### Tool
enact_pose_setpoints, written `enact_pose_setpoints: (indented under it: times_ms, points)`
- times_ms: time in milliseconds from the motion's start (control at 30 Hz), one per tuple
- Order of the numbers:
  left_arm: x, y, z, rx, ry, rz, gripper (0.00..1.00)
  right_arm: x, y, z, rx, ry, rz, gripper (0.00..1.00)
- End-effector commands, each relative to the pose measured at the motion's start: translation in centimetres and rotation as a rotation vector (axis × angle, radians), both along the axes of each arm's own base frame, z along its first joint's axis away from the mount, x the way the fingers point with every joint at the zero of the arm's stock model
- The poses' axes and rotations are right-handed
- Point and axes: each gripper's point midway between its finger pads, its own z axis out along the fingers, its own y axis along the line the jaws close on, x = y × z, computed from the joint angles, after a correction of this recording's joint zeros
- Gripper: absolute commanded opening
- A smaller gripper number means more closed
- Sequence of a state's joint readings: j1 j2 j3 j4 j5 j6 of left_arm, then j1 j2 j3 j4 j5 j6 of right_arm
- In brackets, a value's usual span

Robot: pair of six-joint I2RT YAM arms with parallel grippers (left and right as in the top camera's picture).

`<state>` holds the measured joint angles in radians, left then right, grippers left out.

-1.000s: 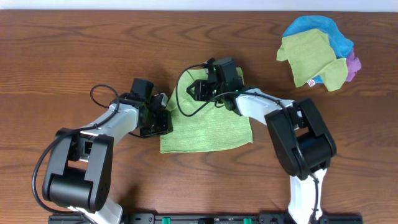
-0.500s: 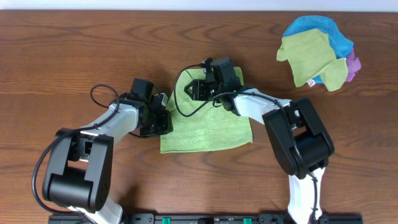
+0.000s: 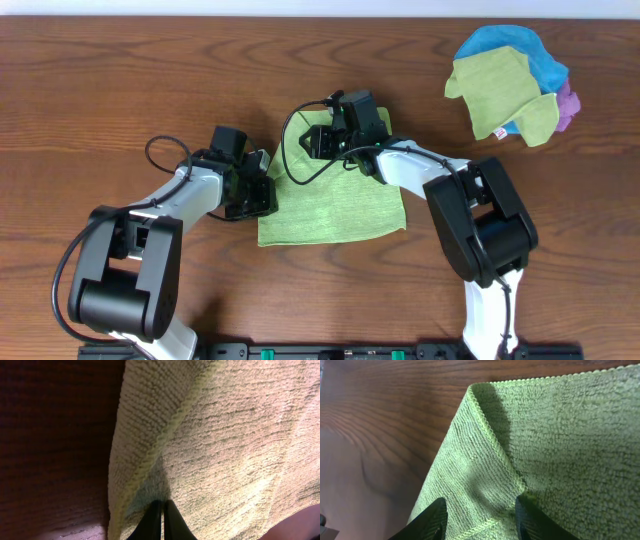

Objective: Fold the cloth

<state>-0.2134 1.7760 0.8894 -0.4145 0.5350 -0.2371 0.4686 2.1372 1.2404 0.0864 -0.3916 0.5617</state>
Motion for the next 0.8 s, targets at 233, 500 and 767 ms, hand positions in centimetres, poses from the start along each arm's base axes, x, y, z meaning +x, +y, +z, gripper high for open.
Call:
enact_pose_setpoints:
  times_ms: [233, 500, 767]
  points:
    - [-0.7, 0.2, -0.9, 0.017, 0.034, 0.008, 0.06, 1.7, -1.9, -0.6, -0.072, -0.047, -0.039, 0.43]
    - [-0.7, 0.2, -0.9, 0.017, 0.035, 0.012, 0.06, 1.8, -1.7, -0.4, -0.075, -0.05, -0.036, 0.43]
    - [-0.7, 0.2, -0.9, 0.017, 0.035, 0.011, 0.06, 0.6, 0.1, -0.8, -0.077, -0.043, 0.005, 0.43]
